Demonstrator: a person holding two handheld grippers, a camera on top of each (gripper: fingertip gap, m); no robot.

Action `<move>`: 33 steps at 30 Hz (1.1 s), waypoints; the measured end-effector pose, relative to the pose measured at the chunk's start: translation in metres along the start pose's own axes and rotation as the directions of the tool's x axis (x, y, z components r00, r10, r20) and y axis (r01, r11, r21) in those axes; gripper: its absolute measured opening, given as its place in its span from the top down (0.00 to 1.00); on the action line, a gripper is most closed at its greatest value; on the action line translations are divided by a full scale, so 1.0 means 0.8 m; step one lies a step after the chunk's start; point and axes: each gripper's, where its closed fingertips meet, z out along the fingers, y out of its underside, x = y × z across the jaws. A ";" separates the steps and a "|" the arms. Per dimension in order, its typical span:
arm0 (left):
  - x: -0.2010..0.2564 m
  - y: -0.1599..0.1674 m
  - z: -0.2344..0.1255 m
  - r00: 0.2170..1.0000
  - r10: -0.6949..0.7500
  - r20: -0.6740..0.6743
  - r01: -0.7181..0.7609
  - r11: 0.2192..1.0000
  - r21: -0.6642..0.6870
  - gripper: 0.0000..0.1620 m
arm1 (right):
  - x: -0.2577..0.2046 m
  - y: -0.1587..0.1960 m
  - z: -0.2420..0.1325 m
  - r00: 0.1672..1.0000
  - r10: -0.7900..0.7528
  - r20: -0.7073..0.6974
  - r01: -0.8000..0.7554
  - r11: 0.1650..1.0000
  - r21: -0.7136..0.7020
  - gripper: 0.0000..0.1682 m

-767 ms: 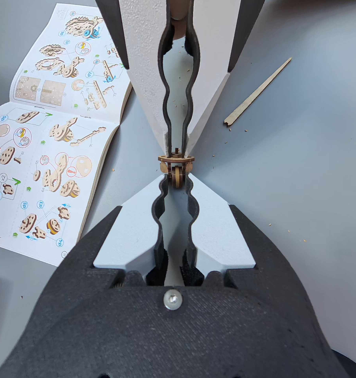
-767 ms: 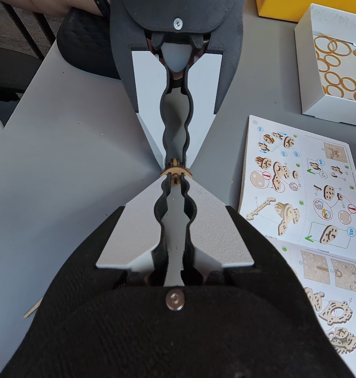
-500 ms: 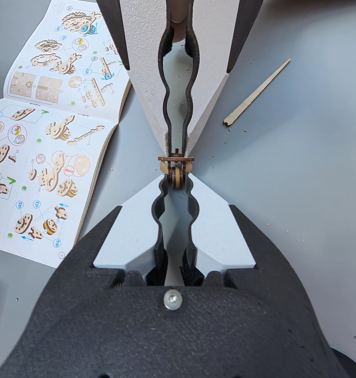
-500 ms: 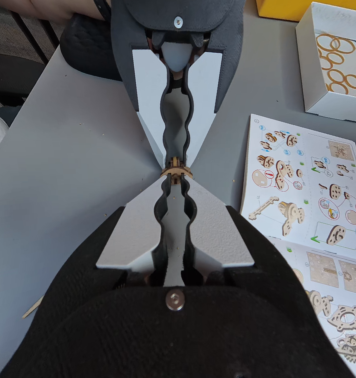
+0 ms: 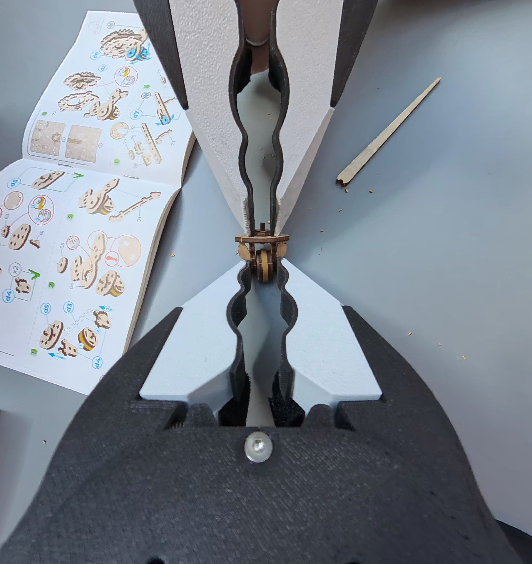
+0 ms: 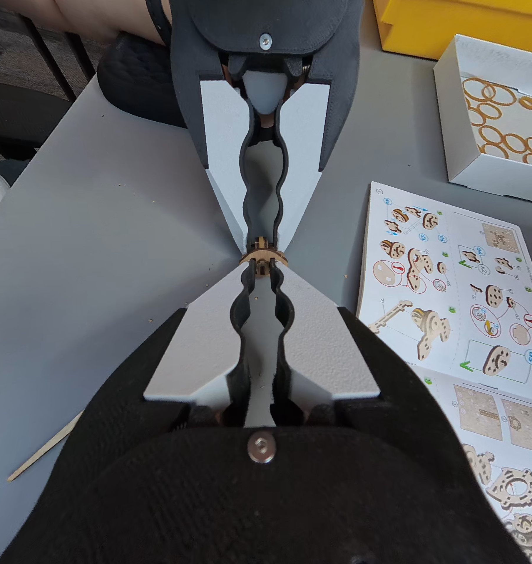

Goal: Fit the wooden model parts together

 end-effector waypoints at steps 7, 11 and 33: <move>0.002 0.000 0.000 0.997 0.070 0.012 -0.070 0.998 0.004 0.91 | -0.003 -0.001 0.000 0.997 -0.072 -0.034 0.071 0.997 -0.023 0.95; 0.004 0.000 -0.001 0.993 0.115 0.019 -0.115 0.993 0.011 0.91 | -0.005 -0.001 0.000 0.999 -0.037 -0.011 0.037 0.999 -0.012 0.95; 0.006 0.000 -0.001 0.985 0.168 0.048 -0.169 0.985 0.024 0.91 | -0.004 -0.005 -0.001 0.989 -0.080 -0.124 0.082 0.997 0.014 0.91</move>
